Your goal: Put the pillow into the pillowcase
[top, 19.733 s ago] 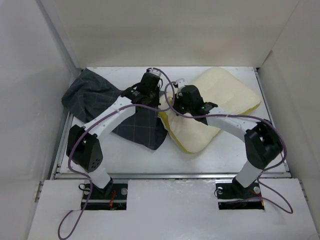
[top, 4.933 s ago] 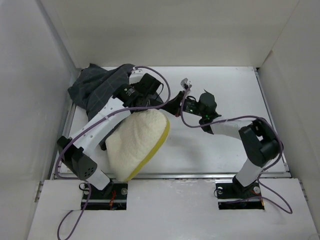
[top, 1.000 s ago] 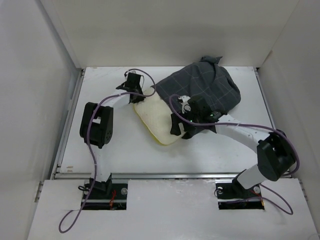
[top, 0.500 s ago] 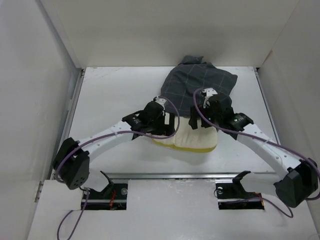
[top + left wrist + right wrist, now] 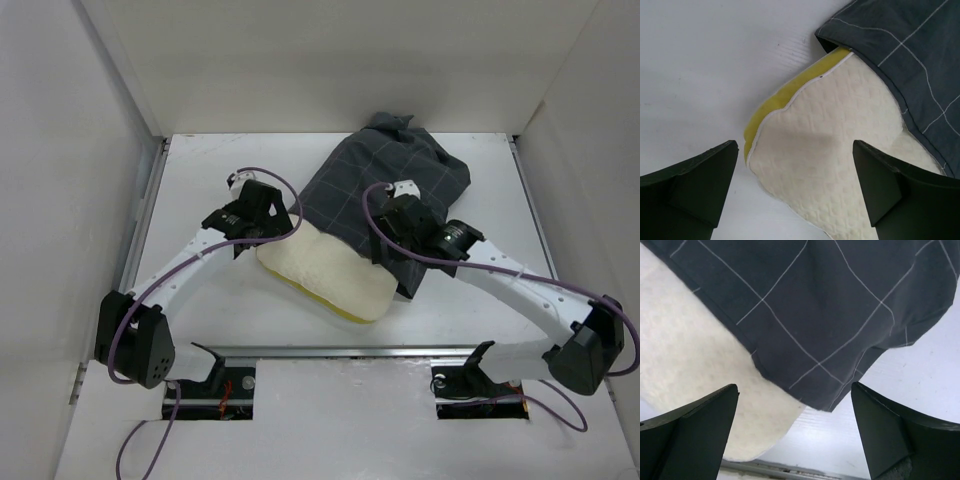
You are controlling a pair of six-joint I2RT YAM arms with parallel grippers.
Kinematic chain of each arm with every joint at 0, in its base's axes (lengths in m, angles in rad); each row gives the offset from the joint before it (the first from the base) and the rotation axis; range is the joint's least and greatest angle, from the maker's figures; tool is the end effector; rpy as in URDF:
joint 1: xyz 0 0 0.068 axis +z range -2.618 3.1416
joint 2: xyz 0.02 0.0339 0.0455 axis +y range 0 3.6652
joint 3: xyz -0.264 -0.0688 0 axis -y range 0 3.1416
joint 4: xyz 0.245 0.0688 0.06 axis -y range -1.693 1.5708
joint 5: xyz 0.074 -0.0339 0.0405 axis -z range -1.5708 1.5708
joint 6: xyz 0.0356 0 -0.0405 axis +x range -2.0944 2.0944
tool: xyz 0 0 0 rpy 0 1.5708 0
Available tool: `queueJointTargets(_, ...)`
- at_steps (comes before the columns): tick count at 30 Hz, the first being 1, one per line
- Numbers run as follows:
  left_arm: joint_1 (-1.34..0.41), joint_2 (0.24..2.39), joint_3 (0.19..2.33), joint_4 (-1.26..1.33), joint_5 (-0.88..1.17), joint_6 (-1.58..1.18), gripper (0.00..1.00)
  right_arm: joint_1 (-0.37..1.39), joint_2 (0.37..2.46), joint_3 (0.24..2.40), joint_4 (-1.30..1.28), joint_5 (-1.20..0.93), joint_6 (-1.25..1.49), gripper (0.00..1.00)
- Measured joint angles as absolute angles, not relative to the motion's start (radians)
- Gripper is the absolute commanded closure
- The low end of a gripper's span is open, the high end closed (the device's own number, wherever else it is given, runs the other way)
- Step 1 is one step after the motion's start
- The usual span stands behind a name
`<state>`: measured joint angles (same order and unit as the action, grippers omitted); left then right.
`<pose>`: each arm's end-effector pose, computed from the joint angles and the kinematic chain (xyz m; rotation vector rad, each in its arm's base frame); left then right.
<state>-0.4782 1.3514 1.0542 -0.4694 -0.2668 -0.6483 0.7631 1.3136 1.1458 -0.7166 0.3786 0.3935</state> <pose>0.2639 -0.1262 0.2816 -0.3282 2.2949 -0.2629 0.2059 0.1787 0.3042 -0.2759 2.3583 0.0826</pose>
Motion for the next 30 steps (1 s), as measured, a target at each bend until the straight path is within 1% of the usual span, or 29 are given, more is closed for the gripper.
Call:
queueJointTargets(3, -0.453, 1.356, 1.031, -0.439, -0.242, -0.652, 0.01, 0.761, 1.261, 1.143, -0.738, 0.363, 0.419, 0.0)
queueJointTargets(4, -0.446, 1.367, 1.026, -0.427, -0.231, -0.65, 0.05, 0.761, 1.243, 1.139, -0.728, 0.339, 0.42, 0.0)
queueJointTargets(5, -0.44, 1.383, 1.025, -0.409, -0.216, -0.645, 0.89, 0.761, 1.227, 1.135, -0.713, 0.302, 0.42, 0.0)
queueJointTargets(6, -0.436, 1.416, 1.024, -0.376, -0.196, -0.637, 0.9, 0.761, 1.213, 1.131, -0.688, 0.245, 0.419, 0.0)
queueJointTargets(7, -0.43, 1.448, 1.023, -0.355, -0.166, -0.63, 1.0, 0.762, 1.215, 1.131, -0.672, 0.216, 0.419, 0.0)
queueJointTargets(11, -0.449, 1.517, 0.991, -0.273, -0.075, -0.598, 1.0, 0.767, 1.26, 1.131, -0.625, 0.17, 0.419, 0.0)
queueJointTargets(13, -0.493, 1.512, 0.945, -0.216, -0.029, -0.583, 1.0, 0.767, 1.272, 1.131, -0.625, 0.17, 0.419, 0.0)
queueJointTargets(14, -0.528, 1.503, 0.926, -0.189, 0.002, -0.578, 0.97, 0.767, 1.272, 1.131, -0.624, 0.169, 0.419, 0.0)
queueJointTargets(15, -0.57, 1.493, 0.911, -0.171, 0.029, -0.575, 0.81, 0.767, 1.271, 1.131, -0.622, 0.167, 0.418, 0.0)
queueJointTargets(16, -0.621, 1.481, 0.901, -0.154, 0.061, -0.566, 0.58, 0.767, 1.27, 1.131, -0.621, 0.164, 0.416, 0.0)
queueJointTargets(17, -0.678, 1.468, 0.898, -0.144, 0.094, -0.559, 0.46, 0.767, 1.269, 1.13, -0.62, 0.161, 0.414, 0.0)
queueJointTargets(18, -0.731, 1.453, 0.898, -0.142, 0.115, -0.556, 0.2, 0.767, 1.269, 1.129, -0.62, 0.156, 0.414, 0.0)
queueJointTargets(19, -0.781, 1.436, 0.898, -0.145, 0.13, -0.549, 0.05, 0.767, 1.269, 1.128, -0.62, 0.152, 0.413, 0.0)
queueJointTargets(20, -0.818, 1.416, 0.898, -0.155, 0.132, -0.553, 0.0, 0.767, 1.268, 1.124, -0.619, 0.145, 0.411, 0.0)
queueJointTargets(22, -0.838, 1.371, 0.899, -0.191, 0.102, -0.561, 0.0, 0.767, 1.261, 1.105, -0.617, 0.128, 0.407, 0.0)
queueJointTargets(27, -0.693, 1.243, 0.899, -0.322, -0.108, -0.64, 0.0, 0.8, 1.27, 1.064, -0.615, 0.092, 0.408, 0.0)
queueJointTargets(30, -0.595, 1.212, 0.897, -0.37, -0.203, -0.696, 0.0, 0.84, 1.328, 1.062, -0.607, 0.092, 0.426, 0.0)
